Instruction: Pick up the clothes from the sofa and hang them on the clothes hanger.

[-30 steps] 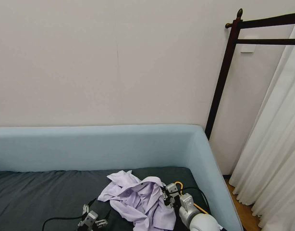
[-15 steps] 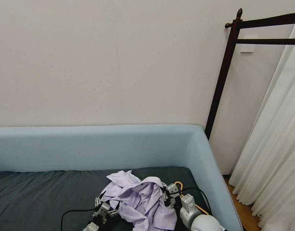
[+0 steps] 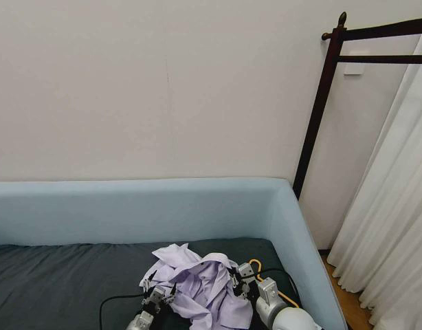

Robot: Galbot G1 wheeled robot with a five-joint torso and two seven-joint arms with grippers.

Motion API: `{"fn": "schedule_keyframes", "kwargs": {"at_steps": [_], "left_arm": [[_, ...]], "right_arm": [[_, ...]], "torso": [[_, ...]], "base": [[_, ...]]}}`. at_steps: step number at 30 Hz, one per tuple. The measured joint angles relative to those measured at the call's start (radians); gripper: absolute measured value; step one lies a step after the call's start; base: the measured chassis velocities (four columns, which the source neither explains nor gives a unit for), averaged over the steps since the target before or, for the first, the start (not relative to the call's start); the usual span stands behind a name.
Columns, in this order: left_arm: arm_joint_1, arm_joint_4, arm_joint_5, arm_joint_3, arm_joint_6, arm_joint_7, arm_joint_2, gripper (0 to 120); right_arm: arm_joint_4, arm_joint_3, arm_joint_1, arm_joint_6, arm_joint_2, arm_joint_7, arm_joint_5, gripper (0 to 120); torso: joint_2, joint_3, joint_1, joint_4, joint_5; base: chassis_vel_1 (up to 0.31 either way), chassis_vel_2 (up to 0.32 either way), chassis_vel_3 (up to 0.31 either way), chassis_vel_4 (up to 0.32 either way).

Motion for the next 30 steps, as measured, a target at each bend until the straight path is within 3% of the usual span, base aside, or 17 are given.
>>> {"fn": "schedule_keyframes", "kwargs": {"at_steps": [2, 11, 24, 30], "left_arm": [[-0.017, 0.033, 0.006, -0.003, -0.008, 0.0, -0.018, 76], [-0.055, 0.111, 0.055, -0.016, -0.023, -0.008, -0.06, 65], [-0.086, 0.163, 0.078, -0.018, -0.023, -0.015, -0.072, 15], [-0.09, 0.154, 0.072, -0.015, -0.016, -0.013, -0.064, 0]], "right_arm": [[0.002, 0.0, 0.0, 0.0, 0.001, 0.0, 0.003, 0], [0.003, -0.002, 0.002, 0.0, 0.002, 0.005, 0.014, 0], [0.004, 0.003, 0.007, -0.002, -0.001, 0.006, 0.027, 0], [0.005, 0.005, 0.005, -0.002, -0.008, 0.005, 0.029, 0]], "torso": [[0.0, 0.0, 0.0, 0.0, 0.0], [0.0, 0.0, 0.0, -0.0001, 0.0], [0.0, 0.0, 0.0, 0.0, -0.0001], [0.0, 0.0, 0.0, 0.0, -0.0001]], "base": [[0.0, 0.0, 0.0, 0.0], [0.0, 0.0, 0.0, 0.0], [0.0, 0.0, 0.0, 0.0], [0.0, 0.0, 0.0, 0.0]]}}
